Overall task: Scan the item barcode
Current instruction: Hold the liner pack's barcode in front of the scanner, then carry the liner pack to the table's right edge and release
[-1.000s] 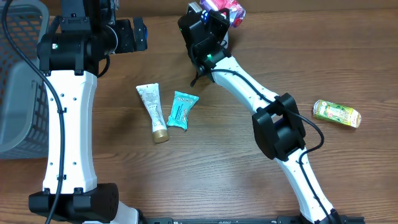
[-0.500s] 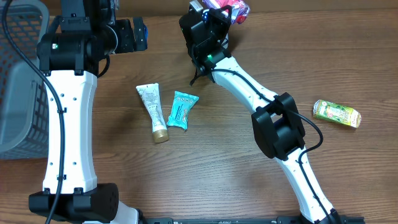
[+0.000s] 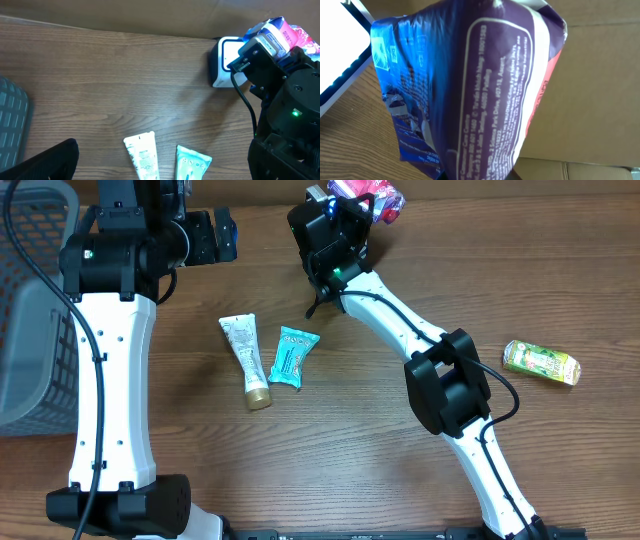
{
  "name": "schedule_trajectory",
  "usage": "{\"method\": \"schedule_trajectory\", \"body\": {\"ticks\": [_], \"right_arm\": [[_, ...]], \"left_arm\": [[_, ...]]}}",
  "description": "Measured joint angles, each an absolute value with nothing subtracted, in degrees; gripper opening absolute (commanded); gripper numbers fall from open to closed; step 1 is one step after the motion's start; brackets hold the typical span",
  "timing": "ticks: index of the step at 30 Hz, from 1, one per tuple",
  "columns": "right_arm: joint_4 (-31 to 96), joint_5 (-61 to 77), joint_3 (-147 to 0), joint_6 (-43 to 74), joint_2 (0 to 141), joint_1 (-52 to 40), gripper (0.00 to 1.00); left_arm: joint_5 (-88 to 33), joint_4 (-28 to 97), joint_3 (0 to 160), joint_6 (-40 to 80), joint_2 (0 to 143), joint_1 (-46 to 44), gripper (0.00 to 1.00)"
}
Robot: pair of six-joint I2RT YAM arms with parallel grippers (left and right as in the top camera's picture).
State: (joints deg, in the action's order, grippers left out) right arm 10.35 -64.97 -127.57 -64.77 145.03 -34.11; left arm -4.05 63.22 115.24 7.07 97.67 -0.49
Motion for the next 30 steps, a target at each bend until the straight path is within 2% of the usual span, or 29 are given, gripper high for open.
{"method": "schedule_trajectory", "body": {"ticks": [18, 27, 30], "right_arm": [[10.7, -64.7, -126.6, -58.6, 145.0, -33.0, 0.04], [6.8, -65.4, -126.3, -61.8, 145.0, -34.0, 0.04], [11.6, -64.7, -126.3, -61.5, 144.6, -35.4, 0.04]], "left_arm": [[-4.1, 63.2, 115.2, 7.1, 97.7, -0.5, 1.0], [-4.1, 63.2, 115.2, 7.1, 97.7, -0.5, 1.0], [-4.1, 63.2, 115.2, 7.1, 97.7, -0.5, 1.0]]}}
